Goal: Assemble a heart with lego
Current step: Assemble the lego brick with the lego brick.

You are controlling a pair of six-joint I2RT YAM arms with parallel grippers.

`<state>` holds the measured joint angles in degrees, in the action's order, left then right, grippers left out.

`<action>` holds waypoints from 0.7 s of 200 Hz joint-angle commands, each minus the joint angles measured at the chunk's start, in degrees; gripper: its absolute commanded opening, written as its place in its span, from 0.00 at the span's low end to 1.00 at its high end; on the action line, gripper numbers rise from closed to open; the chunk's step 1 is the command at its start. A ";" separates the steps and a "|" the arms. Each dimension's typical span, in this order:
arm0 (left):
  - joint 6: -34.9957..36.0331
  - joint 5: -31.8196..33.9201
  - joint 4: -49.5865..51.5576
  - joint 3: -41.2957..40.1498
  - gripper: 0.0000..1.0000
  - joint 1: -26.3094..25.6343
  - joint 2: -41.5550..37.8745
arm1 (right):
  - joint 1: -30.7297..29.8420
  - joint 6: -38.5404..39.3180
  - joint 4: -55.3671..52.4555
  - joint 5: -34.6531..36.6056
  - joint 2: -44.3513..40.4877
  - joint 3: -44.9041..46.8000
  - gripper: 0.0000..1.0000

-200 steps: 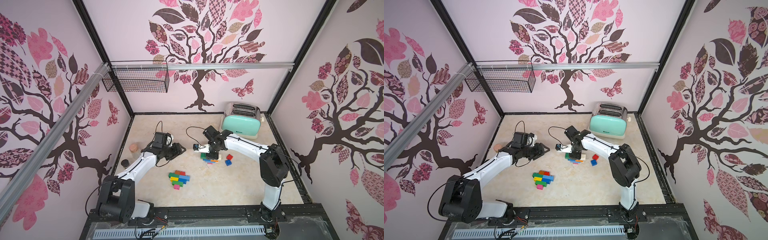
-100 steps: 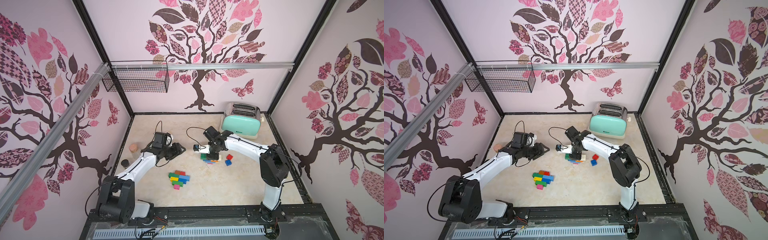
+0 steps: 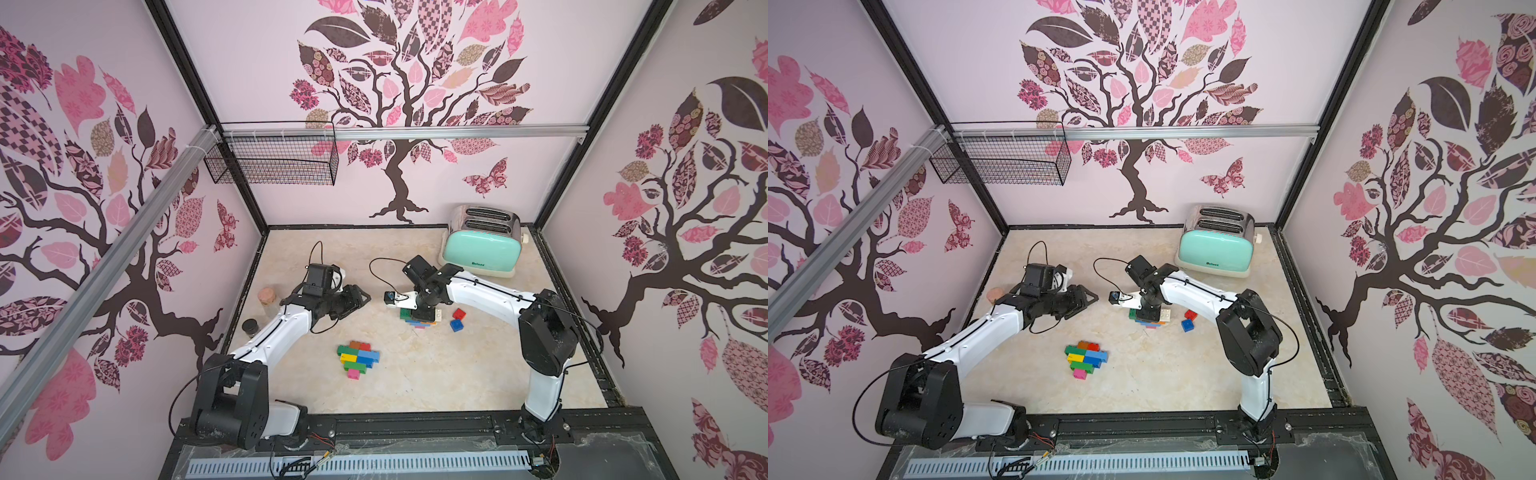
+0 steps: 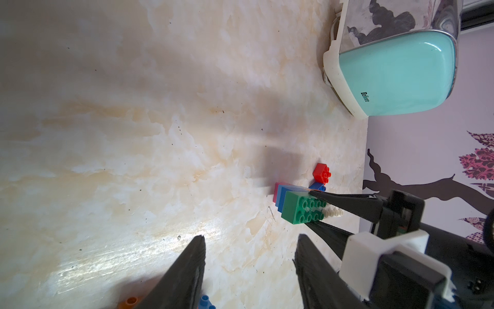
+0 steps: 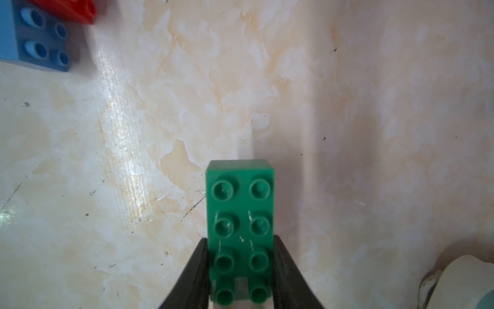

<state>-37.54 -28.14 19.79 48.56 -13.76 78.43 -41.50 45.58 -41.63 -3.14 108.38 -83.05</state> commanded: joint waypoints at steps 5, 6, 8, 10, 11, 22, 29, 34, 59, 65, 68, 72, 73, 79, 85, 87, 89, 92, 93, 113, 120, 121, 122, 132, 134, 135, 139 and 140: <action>0.49 0.29 -0.06 -0.91 0.57 0.35 -1.74 | -0.09 -0.91 -5.00 2.35 4.87 1.85 0.30; 0.52 0.29 -0.04 -0.91 0.57 0.37 -1.72 | -0.08 -0.92 -5.02 2.22 4.89 1.84 0.30; 0.51 0.35 -0.02 -0.87 0.57 0.44 -1.71 | -0.08 -0.93 -5.04 1.87 4.80 1.77 0.30; 0.49 0.36 -0.06 -0.91 0.57 0.45 -1.75 | -0.08 -1.02 -4.95 1.59 4.69 1.69 0.30; 0.51 0.36 -0.04 -0.91 0.57 0.47 -1.73 | -0.12 -1.11 -4.95 1.48 4.62 1.63 0.30; 0.52 0.43 -0.01 -1.00 0.57 0.57 -1.70 | -0.08 -1.15 -5.26 0.43 4.07 1.14 0.30; 0.48 0.38 -0.14 -1.01 0.57 0.57 -1.59 | -0.10 -0.97 -5.27 0.41 3.66 1.04 0.30; 0.37 0.37 -0.18 -1.07 0.57 0.58 -1.48 | -0.08 -0.91 -4.91 0.31 3.05 1.12 0.29; 0.17 0.11 -0.38 -1.01 0.57 0.55 -1.19 | 0.83 -0.42 -2.45 -3.20 -1.49 3.06 0.30; 0.18 0.18 -0.26 -0.94 0.57 0.57 -1.34 | 1.10 -0.29 -1.81 -4.32 -2.51 3.70 0.30; 0.18 0.11 -0.27 -0.92 0.57 0.56 -1.34 | 1.22 -0.19 -1.46 -4.79 -3.11 3.95 0.30; 0.12 0.10 -0.21 -0.79 0.57 0.55 -1.35 | 1.37 -0.15 -1.05 -5.21 -3.88 4.30 0.30; 0.15 0.10 -0.29 -0.81 0.57 0.52 -1.31 | 1.39 -0.15 -0.94 -5.34 -4.01 4.38 0.30; 0.15 0.10 -0.05 -0.75 0.57 0.57 -1.35 | 1.53 -0.06 -0.29 -5.91 -5.06 4.92 0.30; 0.11 0.03 -0.02 -0.68 0.57 0.58 -1.35 | 1.65 0.17 0.19 -6.57 -6.00 5.31 0.30; 0.10 0.06 -0.02 -0.66 0.57 0.55 -1.31 | 1.67 0.22 0.40 -6.85 -6.19 5.39 0.30; 0.10 0.05 -0.02 -0.66 0.57 0.57 -1.34 | 1.64 0.23 0.62 -7.05 -6.54 5.47 0.30; 0.05 0.07 -0.06 -0.68 0.57 0.57 -1.34 | 1.75 0.09 0.94 -7.40 -7.01 5.52 0.30; 0.03 0.09 -0.04 -0.71 0.57 0.53 -1.35 | 1.76 0.11 1.02 -7.49 -7.11 5.52 0.30; -0.34 0.02 -0.21 -1.00 0.57 0.53 -1.59 | 1.76 -0.35 1.28 -9.24 -8.68 4.56 0.29; -0.51 0.02 -0.28 -1.12 0.57 0.57 -1.70 | 1.77 -0.71 0.94 -9.62 -8.79 3.87 0.29; -0.56 0.10 -0.28 -1.19 0.57 0.57 -1.75 | 1.72 -0.74 0.89 -9.70 -8.79 3.78 0.29; -0.58 0.10 -0.28 -1.23 0.57 0.57 -1.77 | 1.75 -0.70 0.83 -9.74 -8.80 3.73 0.29; -0.69 0.28 -0.26 -1.41 0.57 0.56 -2.08 | 1.47 -1.03 0.83 -9.94 -8.75 3.25 0.29; -0.74 0.28 -0.23 -1.42 0.57 0.57 -2.11 | 1.36 -1.20 0.78 -9.91 -8.79 3.18 0.29; -0.76 0.32 -0.21 -1.43 0.57 0.53 -2.17 | 1.30 -1.20 0.77 -9.93 -8.75 3.17 0.29; -0.78 0.53 -0.06 -1.44 0.57 0.57 -2.35 | 1.05 -1.24 0.70 -9.79 -8.65 3.15 0.29; -0.78 0.58 -0.04 -1.44 0.57 0.53 -2.38 | 0.97 -1.31 0.68 -9.70 -8.64 3.15 0.29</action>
<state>-37.82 -28.14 19.77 47.86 -13.47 77.71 -39.83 45.04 -40.42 -10.33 100.99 -77.60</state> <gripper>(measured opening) 0.572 0.354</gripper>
